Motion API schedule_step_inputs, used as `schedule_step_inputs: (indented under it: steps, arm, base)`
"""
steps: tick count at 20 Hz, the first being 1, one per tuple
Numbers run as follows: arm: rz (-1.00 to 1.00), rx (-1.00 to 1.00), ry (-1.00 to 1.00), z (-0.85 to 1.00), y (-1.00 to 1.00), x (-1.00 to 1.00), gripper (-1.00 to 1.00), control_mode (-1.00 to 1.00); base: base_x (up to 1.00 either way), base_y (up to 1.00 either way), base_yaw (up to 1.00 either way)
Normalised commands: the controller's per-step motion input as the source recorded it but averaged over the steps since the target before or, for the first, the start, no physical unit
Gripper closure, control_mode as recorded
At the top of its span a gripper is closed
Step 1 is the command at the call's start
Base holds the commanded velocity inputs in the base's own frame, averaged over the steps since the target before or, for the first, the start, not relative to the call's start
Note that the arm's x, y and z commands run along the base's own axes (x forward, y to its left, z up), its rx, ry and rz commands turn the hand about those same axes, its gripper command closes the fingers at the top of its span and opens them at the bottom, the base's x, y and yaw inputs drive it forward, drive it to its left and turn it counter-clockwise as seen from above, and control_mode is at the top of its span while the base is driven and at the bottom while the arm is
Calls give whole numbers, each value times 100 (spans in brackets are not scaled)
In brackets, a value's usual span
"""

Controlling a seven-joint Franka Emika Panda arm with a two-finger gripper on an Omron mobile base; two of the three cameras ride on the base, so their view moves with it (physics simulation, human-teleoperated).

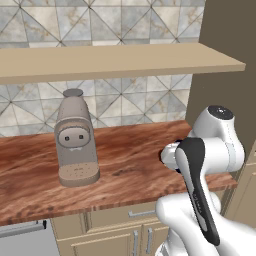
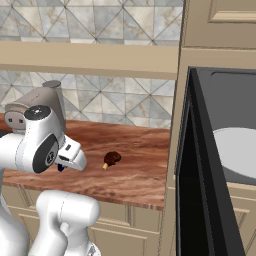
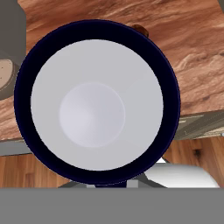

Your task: Pick the mug from the counter and place it inside the microwave. Then close the microwave.

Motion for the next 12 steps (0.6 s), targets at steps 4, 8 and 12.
schedule_step_inputs:
  steps: [4,8,12]
  arm:
    - [-3,0,0,0,20,-13,100,-100]
    - [-2,0,0,0,5,-4,100,-100]
    - [0,0,0,0,0,0,100,-100]
  base:
    - [0,0,0]
    - [0,0,0]
    - [0,0,0]
